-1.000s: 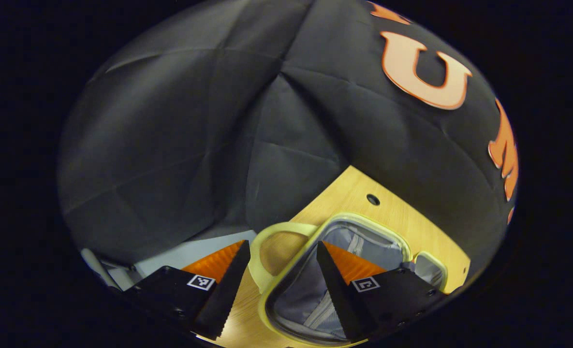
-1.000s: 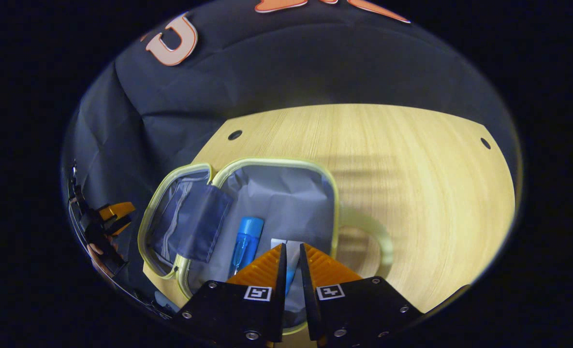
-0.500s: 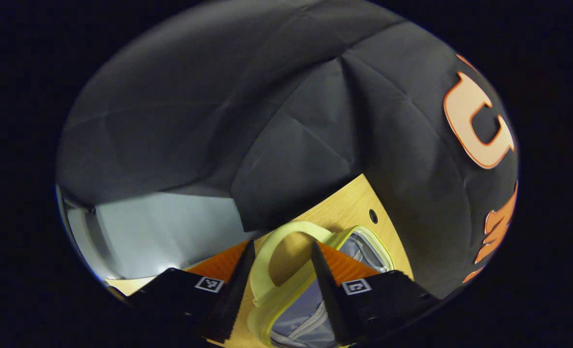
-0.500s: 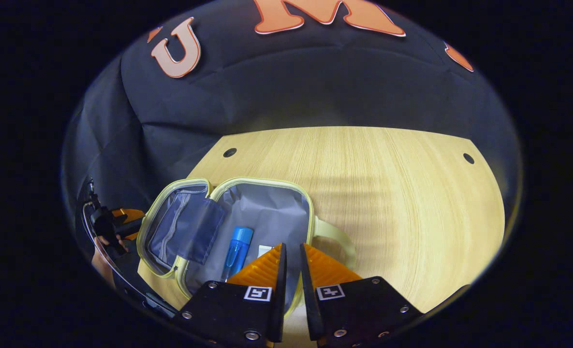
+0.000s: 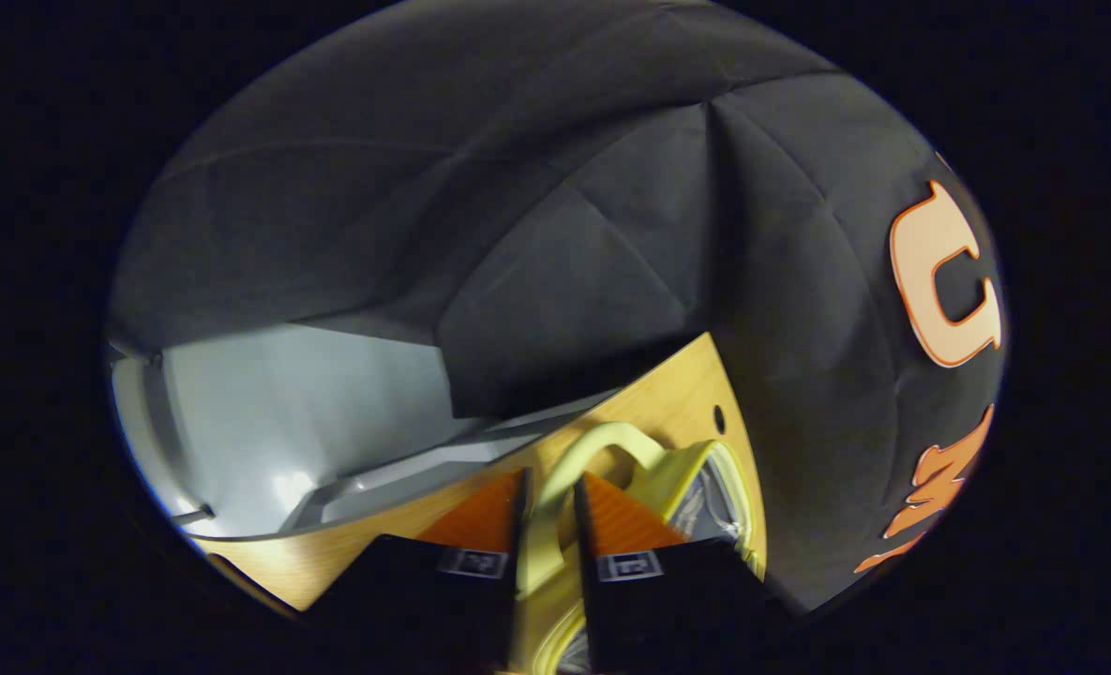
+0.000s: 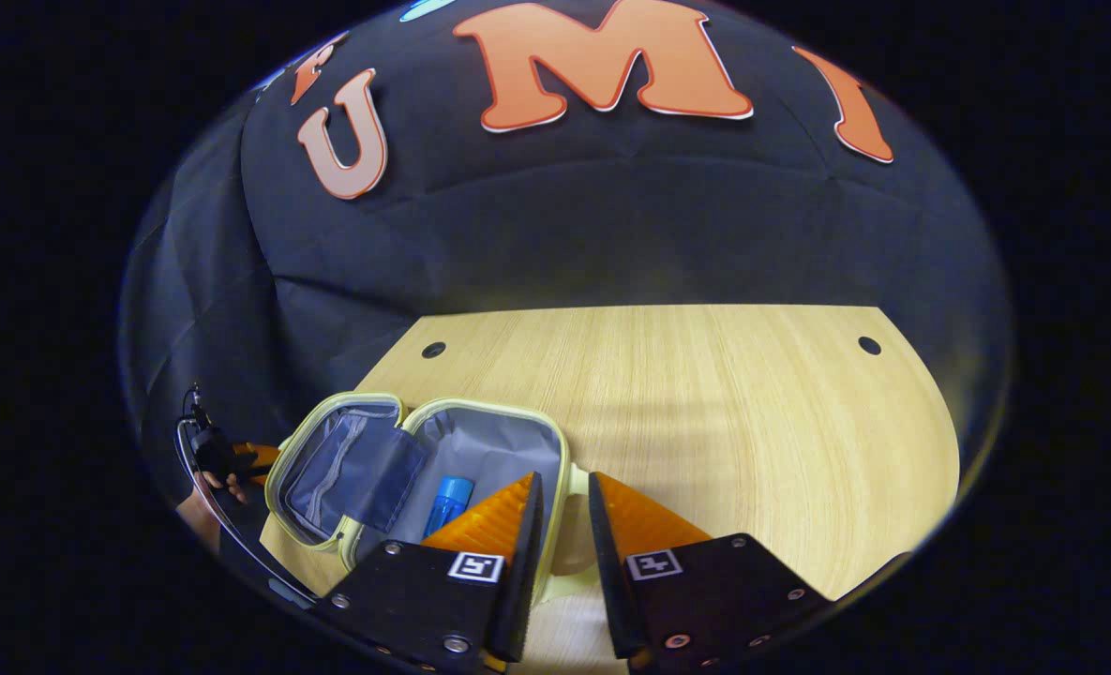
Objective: First open the suitcase, pack the skin care products into it, and then close the suitcase.
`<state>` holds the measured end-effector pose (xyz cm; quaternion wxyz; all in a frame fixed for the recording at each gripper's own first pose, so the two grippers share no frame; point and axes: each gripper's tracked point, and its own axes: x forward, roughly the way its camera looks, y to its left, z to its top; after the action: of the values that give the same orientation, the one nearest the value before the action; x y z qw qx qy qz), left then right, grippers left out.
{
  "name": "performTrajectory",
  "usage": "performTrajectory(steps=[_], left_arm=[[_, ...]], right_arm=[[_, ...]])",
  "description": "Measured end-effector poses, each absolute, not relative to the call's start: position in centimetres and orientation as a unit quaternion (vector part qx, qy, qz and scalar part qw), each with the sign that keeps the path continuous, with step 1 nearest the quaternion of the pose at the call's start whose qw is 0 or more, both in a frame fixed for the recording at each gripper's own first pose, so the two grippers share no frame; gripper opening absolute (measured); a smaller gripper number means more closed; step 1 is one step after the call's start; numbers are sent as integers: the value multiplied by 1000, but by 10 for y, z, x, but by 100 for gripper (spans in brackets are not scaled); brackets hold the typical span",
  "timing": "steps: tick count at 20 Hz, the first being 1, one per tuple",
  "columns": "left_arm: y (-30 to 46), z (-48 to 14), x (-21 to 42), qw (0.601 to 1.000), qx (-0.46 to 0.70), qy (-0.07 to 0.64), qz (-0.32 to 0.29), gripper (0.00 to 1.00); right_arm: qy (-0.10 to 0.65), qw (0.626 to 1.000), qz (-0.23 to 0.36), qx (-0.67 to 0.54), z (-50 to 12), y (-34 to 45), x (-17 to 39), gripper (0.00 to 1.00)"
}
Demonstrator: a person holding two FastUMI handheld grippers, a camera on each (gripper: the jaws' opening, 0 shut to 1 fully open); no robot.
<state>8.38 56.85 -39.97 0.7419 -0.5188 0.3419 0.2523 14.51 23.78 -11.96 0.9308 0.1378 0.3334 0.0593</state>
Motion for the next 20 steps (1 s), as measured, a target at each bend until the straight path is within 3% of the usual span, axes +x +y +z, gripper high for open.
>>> performTrajectory(steps=[1, 2, 4, 8, 14, 20], left_arm=[[569, -389, 77, 747, -514, 346, 242, 18], [569, -383, 79, 751, -511, 343, 240, 18], [570, -367, 82, 764, -499, 333, 237, 18], [567, -311, 84, 796, -473, 303, 224, 17], [535, -205, 88, 842, -453, 233, 177, 17], [470, -114, 103, 869, -440, 192, 115, 17]], right_arm=[[324, 934, 55, 140, -115, 232, 147, 47], [317, 937, 51, 140, -111, 226, 147, 44], [306, 941, 48, 137, -107, 216, 147, 63], [286, 950, 44, 120, -97, 194, 142, 83], [253, 963, 50, 82, -78, 154, 134, 93], [217, 973, 53, 56, -65, 114, 126, 94]])
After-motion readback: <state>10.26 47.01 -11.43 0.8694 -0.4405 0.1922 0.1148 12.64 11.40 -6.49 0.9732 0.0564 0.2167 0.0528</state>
